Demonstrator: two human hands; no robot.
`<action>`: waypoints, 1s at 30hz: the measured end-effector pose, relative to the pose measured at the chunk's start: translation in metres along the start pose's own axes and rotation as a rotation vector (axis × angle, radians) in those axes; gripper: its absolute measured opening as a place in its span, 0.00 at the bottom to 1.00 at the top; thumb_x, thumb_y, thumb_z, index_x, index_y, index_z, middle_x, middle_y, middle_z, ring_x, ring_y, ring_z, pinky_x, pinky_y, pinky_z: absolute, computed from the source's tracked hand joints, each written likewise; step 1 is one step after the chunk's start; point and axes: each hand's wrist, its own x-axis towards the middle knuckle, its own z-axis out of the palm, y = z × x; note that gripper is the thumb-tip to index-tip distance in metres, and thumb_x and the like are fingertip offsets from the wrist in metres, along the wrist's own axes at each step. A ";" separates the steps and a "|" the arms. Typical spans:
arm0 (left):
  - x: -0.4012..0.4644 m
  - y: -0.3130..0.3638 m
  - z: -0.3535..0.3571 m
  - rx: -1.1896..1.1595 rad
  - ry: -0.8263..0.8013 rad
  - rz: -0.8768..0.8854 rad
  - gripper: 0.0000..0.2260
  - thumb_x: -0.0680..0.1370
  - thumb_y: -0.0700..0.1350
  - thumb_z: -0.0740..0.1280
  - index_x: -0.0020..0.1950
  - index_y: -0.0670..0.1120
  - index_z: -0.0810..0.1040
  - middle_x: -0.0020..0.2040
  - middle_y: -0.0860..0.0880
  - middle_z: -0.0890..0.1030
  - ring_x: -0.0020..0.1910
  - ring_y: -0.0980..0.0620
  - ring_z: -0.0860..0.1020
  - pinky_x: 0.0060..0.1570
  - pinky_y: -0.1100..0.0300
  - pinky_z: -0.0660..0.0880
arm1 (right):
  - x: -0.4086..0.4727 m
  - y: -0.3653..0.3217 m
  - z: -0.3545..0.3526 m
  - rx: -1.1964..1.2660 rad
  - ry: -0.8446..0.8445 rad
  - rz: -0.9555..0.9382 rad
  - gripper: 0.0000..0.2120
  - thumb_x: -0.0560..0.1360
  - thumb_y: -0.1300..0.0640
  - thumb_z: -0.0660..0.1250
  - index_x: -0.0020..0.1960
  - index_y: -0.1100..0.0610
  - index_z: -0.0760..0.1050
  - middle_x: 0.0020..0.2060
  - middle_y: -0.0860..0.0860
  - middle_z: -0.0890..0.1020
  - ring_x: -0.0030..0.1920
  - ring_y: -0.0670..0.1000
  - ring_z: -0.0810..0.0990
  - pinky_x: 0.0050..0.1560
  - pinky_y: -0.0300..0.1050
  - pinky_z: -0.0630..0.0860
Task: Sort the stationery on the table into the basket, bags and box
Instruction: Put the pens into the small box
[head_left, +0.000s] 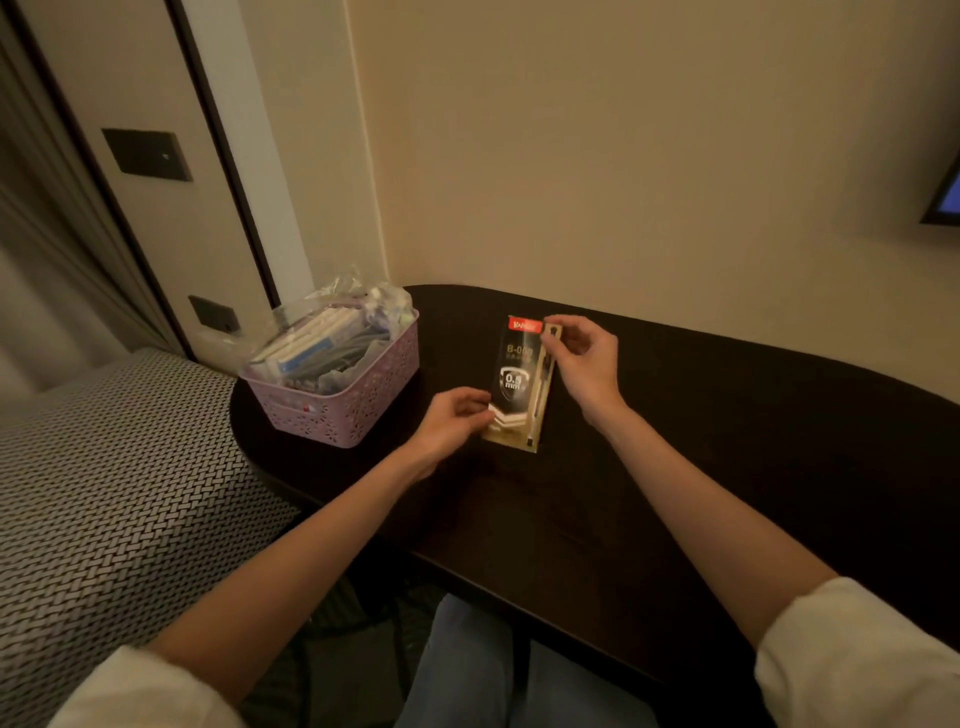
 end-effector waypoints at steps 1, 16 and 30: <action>0.002 0.004 -0.009 -0.019 0.042 0.013 0.16 0.77 0.37 0.67 0.65 0.38 0.74 0.50 0.45 0.81 0.48 0.53 0.80 0.50 0.61 0.77 | 0.008 -0.003 0.006 0.058 0.019 0.036 0.09 0.75 0.62 0.69 0.55 0.58 0.79 0.48 0.48 0.81 0.49 0.42 0.79 0.49 0.37 0.77; -0.011 0.047 -0.155 0.542 0.427 0.218 0.37 0.66 0.51 0.79 0.70 0.43 0.69 0.61 0.48 0.74 0.57 0.52 0.73 0.57 0.57 0.74 | 0.073 -0.051 0.159 0.268 -0.131 0.298 0.10 0.71 0.61 0.74 0.50 0.61 0.77 0.50 0.56 0.81 0.49 0.52 0.83 0.44 0.45 0.83; -0.009 0.010 -0.170 0.835 0.594 0.112 0.25 0.68 0.55 0.75 0.60 0.44 0.79 0.52 0.49 0.81 0.45 0.55 0.74 0.42 0.62 0.69 | 0.069 -0.013 0.227 -0.460 -0.365 -0.088 0.15 0.76 0.49 0.67 0.54 0.60 0.80 0.48 0.55 0.82 0.52 0.54 0.80 0.49 0.47 0.76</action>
